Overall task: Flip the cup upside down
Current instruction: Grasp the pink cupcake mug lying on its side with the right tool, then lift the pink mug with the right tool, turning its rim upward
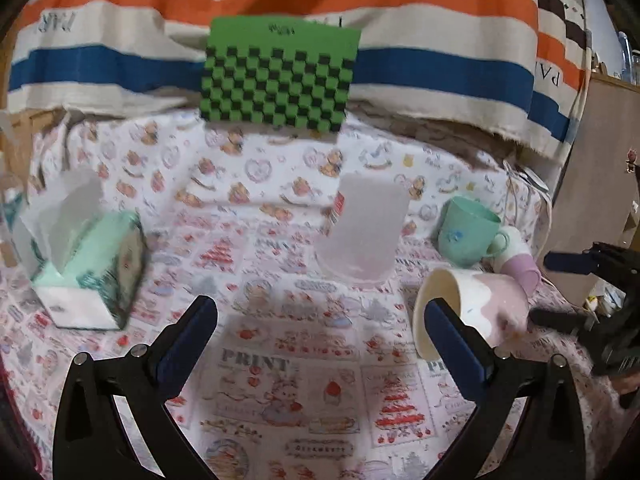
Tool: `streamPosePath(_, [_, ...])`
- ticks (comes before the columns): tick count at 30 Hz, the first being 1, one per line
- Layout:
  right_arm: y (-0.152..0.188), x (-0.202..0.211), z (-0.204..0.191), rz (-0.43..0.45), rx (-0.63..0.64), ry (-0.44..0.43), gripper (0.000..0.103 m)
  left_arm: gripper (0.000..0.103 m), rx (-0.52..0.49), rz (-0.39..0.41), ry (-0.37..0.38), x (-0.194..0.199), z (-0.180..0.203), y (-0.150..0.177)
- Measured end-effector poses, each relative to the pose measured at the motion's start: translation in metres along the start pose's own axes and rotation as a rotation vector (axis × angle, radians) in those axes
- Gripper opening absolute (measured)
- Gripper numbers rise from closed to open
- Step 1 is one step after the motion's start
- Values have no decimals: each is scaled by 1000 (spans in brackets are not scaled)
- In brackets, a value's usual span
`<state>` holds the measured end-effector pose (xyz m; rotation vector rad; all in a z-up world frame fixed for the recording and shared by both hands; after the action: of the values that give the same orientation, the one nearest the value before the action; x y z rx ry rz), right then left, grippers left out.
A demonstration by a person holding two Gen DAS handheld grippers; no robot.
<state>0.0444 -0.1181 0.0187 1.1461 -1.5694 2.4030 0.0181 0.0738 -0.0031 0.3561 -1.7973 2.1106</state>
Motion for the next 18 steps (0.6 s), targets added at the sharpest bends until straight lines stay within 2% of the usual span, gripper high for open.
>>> streamPosePath(4, [0,-20,-36,-136,257,34,81,103,-1,41,-4,6,1,-3])
streamPosePath(7, [0,-35,-56,-202,403,81,81,103,11,68,-39,9,-2,-5])
streamPosePath(14, [-3,-70,-78,-324,559,149,81,103,133,38,-101,3,-31,-4])
streamPosePath(18, [-3,-82,-82,-345,603,200,82,103,160,26,-105,1,-37,-2])
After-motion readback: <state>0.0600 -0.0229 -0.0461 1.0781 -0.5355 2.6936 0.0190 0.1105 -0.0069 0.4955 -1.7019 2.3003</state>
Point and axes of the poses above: each gripper's, at about its wrist camera, not at the fingertips, and x roughly against the way its jaws point, z to its right, y to its underside, the point moved 2 cm from there along -x, roughly the way its jaws point, and after that the axes turned 5 degrees about z, right-handed, at the moved point
